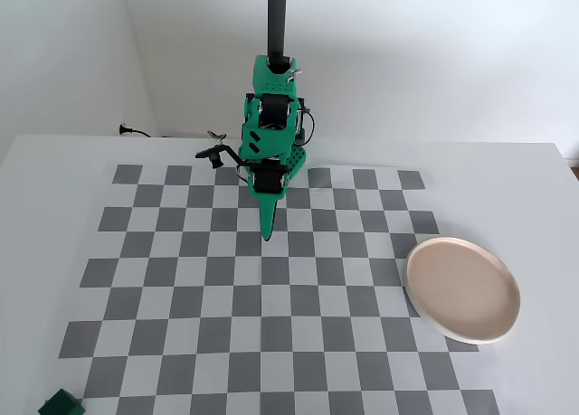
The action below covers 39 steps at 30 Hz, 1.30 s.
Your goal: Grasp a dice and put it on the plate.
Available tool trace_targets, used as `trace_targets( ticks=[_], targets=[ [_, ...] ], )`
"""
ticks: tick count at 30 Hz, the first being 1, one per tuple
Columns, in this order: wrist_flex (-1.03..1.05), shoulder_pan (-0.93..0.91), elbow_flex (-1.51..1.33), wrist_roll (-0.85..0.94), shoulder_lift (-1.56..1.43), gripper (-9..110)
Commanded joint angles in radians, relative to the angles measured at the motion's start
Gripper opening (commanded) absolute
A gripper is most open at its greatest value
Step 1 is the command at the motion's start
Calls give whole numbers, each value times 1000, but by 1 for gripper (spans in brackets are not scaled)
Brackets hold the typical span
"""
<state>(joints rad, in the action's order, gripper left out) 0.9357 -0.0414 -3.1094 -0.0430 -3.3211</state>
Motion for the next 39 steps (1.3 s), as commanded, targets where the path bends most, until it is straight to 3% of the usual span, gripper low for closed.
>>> trace_targets(
  ticks=[1, 8, 13, 16, 28, 39],
  targets=[
    [-2, -2, 15, -2, -15, -4],
    [-2, -2, 15, 0, -15, -4],
    [3, 23, 15, 15, -15, 5],
    [3, 15, 15, 5, -15, -4],
    [-123, 18, 35, -61, -15, -4],
    [-72, 43, 163, -32, -15, -4]
  ],
)
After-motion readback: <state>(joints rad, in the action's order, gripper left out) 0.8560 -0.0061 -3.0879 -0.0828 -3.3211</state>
